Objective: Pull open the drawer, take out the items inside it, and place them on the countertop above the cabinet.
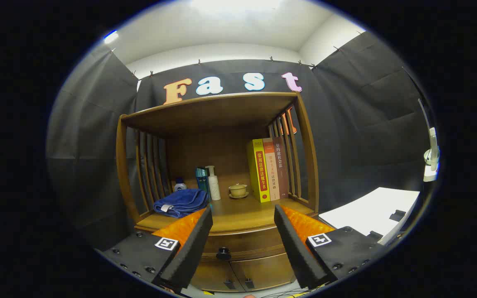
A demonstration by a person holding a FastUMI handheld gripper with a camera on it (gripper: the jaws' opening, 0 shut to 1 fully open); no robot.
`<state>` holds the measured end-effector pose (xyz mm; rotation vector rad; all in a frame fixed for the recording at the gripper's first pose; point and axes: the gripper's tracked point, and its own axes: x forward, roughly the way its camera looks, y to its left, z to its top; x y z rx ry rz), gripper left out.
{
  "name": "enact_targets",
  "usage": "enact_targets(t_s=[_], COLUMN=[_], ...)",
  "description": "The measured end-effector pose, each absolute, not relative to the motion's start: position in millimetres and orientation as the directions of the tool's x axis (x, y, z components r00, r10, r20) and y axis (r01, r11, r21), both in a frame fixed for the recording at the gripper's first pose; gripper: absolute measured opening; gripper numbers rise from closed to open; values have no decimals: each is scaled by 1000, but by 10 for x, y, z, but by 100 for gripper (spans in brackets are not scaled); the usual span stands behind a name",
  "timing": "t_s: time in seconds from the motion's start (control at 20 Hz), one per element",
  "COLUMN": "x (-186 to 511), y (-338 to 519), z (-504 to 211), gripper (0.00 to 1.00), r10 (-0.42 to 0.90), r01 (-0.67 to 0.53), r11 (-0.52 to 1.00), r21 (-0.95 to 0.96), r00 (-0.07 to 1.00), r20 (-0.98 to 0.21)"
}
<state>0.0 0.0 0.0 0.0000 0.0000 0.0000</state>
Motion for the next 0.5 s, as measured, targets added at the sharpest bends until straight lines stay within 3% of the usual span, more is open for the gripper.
enact_targets(t_s=[0.5], x=[30], y=[152], z=[-4], gripper=[98], r10=[23], r01=[-23], r11=[997], r21=[-70], r00=[1000], r20=[2])
